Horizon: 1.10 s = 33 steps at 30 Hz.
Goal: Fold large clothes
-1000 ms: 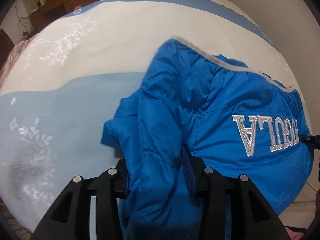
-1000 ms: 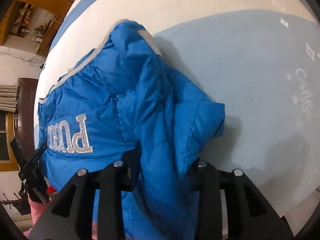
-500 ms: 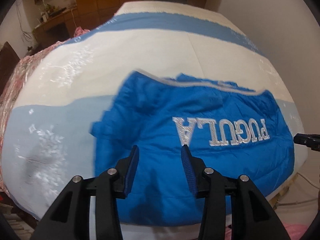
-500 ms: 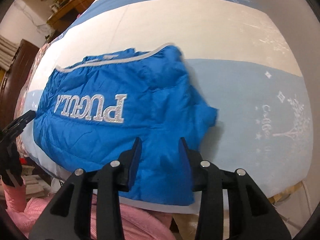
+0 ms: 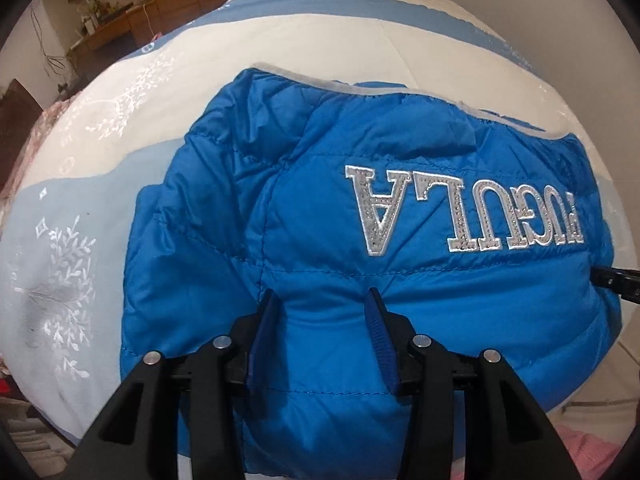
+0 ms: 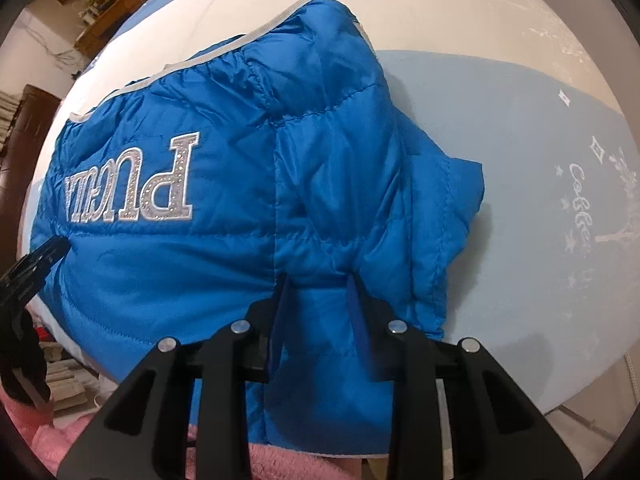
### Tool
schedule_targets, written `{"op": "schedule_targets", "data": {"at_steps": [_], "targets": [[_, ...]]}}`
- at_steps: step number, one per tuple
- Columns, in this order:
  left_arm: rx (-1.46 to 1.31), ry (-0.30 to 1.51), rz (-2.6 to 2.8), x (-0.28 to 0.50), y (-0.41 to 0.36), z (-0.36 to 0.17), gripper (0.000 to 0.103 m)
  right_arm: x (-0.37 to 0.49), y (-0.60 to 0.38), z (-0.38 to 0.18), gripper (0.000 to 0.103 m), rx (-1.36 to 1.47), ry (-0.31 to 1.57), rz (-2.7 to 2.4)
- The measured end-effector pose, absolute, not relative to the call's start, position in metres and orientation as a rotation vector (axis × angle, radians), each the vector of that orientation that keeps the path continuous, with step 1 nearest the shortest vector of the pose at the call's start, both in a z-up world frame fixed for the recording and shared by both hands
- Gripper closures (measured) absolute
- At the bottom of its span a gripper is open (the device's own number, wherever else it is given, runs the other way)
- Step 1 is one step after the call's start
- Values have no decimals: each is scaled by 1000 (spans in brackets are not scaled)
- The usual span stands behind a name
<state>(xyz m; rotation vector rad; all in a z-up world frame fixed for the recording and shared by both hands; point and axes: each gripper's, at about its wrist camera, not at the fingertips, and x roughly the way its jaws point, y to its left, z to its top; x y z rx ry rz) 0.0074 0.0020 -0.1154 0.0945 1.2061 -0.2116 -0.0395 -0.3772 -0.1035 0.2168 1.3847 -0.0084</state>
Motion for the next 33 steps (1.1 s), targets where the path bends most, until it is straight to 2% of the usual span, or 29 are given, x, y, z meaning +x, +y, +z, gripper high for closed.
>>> {"op": "schedule_targets", "data": {"at_steps": [8,13,15,17,21,25,33], "targets": [[96,1202,-166,5,-7,-113,56,-44,-370,-104,76,178,1358,-61],[-9,1224,-157,9,7,-84,57,-44,-371,-84,75,192,1353,-42],[-36,1200,-118,12,29,-68,53,-45,-380,-73,73,214,1340,-39],[-61,1195,-98,15,52,-61,39,-46,-385,-67,73,234,1343,-24],[-52,1224,-62,25,80,-69,37,-41,-389,-59,73,205,1352,-33],[-157,1258,-130,33,93,-78,37,-33,-384,-51,73,159,1358,-51],[-195,1322,-186,61,89,-108,30,-22,-376,-75,72,146,1402,-74]]}}
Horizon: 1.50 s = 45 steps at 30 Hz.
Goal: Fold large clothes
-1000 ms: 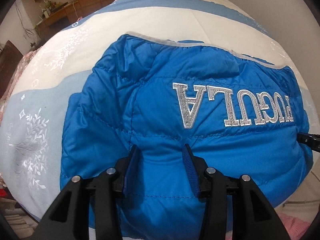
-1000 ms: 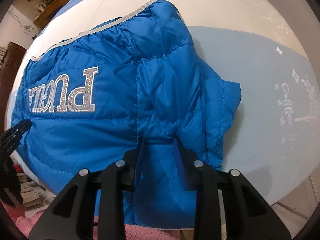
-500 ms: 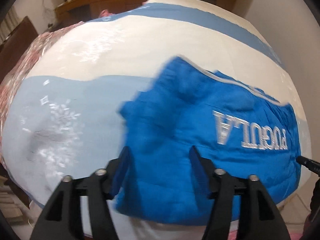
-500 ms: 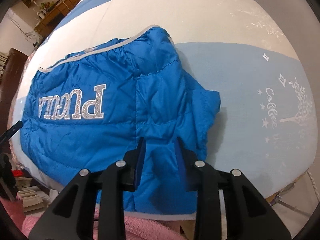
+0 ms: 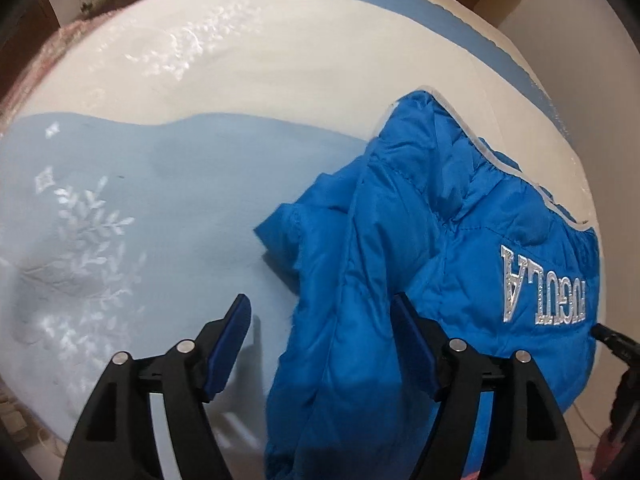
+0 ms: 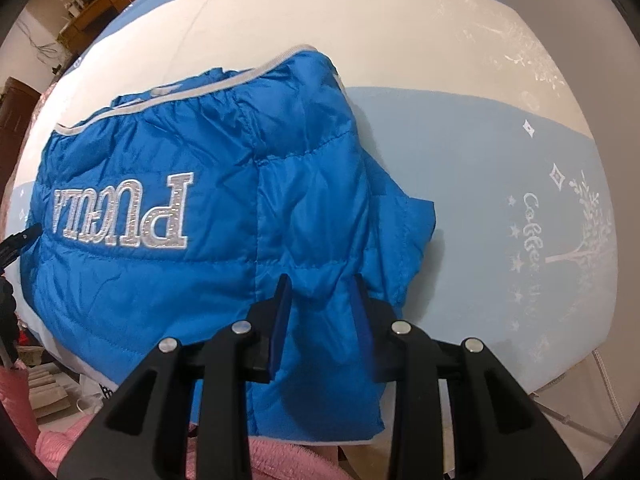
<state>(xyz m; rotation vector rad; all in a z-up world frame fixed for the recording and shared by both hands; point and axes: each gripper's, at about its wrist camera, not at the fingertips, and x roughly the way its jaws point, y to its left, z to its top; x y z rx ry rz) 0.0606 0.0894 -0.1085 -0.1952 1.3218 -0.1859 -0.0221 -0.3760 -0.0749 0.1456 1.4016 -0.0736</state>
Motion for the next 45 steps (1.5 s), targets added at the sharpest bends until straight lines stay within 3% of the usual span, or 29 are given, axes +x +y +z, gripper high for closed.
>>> {"op": "schedule_targets", "data": {"at_steps": [6,8,14,20,39,45], "targets": [[-187,1332,-227,67,74,-116,30,-17,-379,-86,73,162,1412,-103],[-182,1325,-232,67,66,-116,42,-15,-379,-91,73,159,1415,-113],[-151,1322,-220,67,43,-111,68,-11,-377,-101,72,169,1421,-132],[-182,1341,-205,65,37,-102,80,-6,-384,-110,72,192,1425,-132],[-80,1366,-120,76,3,-118,80,-6,-384,-119,72,196,1417,-87],[-128,1358,-99,72,3,-104,86,-8,-400,-114,72,270,1412,-28]]}}
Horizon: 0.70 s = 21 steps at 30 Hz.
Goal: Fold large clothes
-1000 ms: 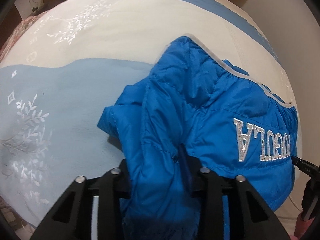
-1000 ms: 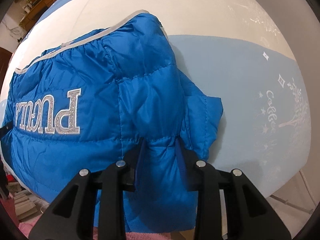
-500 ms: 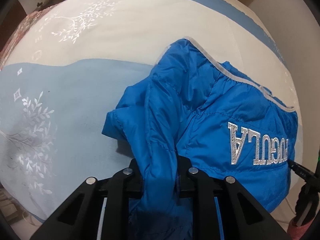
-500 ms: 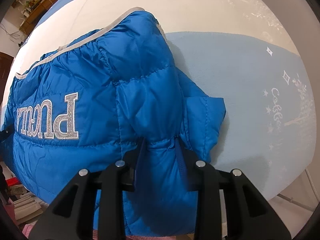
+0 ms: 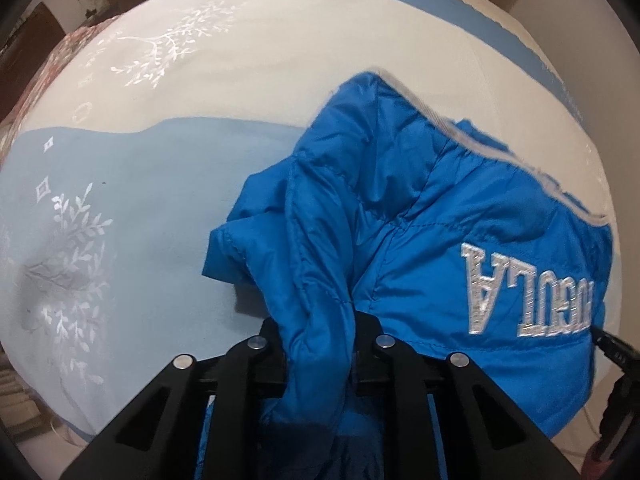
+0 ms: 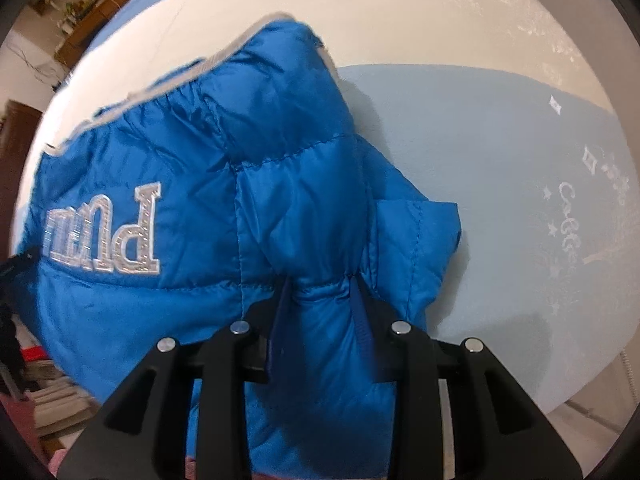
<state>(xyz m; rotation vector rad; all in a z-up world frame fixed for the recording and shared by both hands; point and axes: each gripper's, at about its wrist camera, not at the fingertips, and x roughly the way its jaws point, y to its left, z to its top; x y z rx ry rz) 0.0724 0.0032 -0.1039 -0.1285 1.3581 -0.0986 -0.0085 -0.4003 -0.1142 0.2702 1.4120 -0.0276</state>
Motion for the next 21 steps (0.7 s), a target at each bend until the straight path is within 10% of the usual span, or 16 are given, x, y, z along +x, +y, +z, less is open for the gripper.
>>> {"op": "schedule_targets", "data": {"at_steps": [21], "targets": [[2,1210,-414,29,-170,28,89,-23,-450,-41,72,168,1379,-137]]}}
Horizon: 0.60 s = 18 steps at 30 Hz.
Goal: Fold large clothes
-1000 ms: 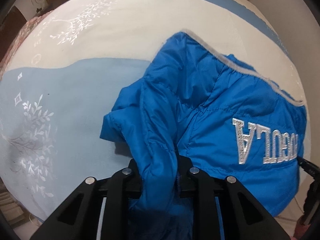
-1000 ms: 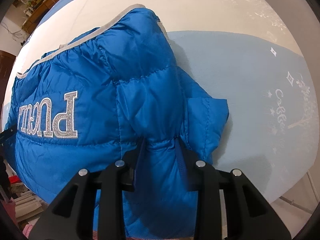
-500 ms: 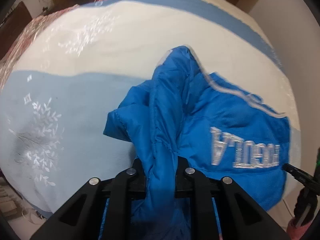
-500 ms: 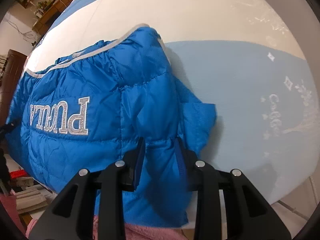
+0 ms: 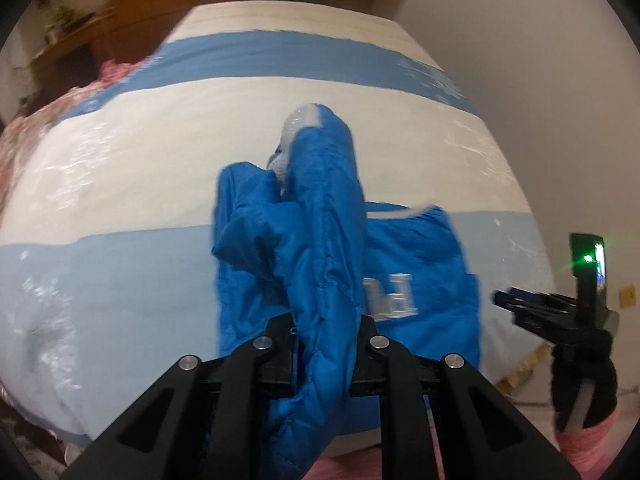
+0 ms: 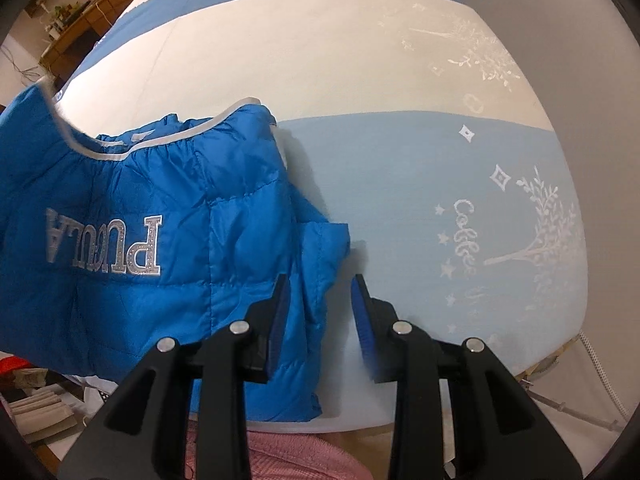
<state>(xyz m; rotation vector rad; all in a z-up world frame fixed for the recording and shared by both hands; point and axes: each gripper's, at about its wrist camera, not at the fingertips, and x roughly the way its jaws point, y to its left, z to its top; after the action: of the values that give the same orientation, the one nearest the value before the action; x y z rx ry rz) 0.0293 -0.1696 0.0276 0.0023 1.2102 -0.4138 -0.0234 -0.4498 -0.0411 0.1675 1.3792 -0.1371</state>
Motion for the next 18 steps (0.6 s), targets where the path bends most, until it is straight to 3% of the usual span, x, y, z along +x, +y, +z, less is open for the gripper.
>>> {"op": "schedule_targets", "data": {"at_steps": [18], "targets": [[129,1351,-376,25,-288,-65,87,-26,-457,-43,70,150,1400,-140]]}}
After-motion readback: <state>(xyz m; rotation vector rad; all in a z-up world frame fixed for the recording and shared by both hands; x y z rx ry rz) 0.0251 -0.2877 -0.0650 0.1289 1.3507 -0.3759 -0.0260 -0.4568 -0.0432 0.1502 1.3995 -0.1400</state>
